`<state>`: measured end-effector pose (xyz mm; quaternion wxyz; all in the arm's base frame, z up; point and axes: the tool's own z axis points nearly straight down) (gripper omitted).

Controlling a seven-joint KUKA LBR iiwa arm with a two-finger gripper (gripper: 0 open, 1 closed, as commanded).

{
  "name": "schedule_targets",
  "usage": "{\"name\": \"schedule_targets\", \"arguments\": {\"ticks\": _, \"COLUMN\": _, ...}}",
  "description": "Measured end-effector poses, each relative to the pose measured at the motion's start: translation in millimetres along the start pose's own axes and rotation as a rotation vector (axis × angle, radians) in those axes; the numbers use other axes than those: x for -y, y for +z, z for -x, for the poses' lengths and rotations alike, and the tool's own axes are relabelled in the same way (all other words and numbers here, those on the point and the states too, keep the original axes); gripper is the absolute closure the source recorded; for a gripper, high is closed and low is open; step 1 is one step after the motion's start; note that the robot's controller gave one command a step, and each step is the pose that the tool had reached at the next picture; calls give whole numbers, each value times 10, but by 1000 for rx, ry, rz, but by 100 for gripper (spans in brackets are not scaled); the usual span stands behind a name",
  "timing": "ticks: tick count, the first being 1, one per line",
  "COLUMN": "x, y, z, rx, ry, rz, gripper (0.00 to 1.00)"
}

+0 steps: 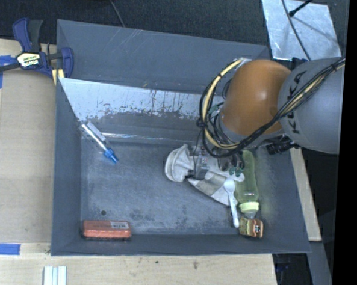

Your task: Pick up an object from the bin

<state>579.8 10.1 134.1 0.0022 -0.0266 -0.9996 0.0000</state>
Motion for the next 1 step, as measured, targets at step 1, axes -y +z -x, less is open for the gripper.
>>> {"name": "schedule_targets", "arguments": {"ticks": 1, "x": -114, "y": -726, "z": 473, "rx": 8, "ry": -88, "rz": 0, "gripper": 100}}
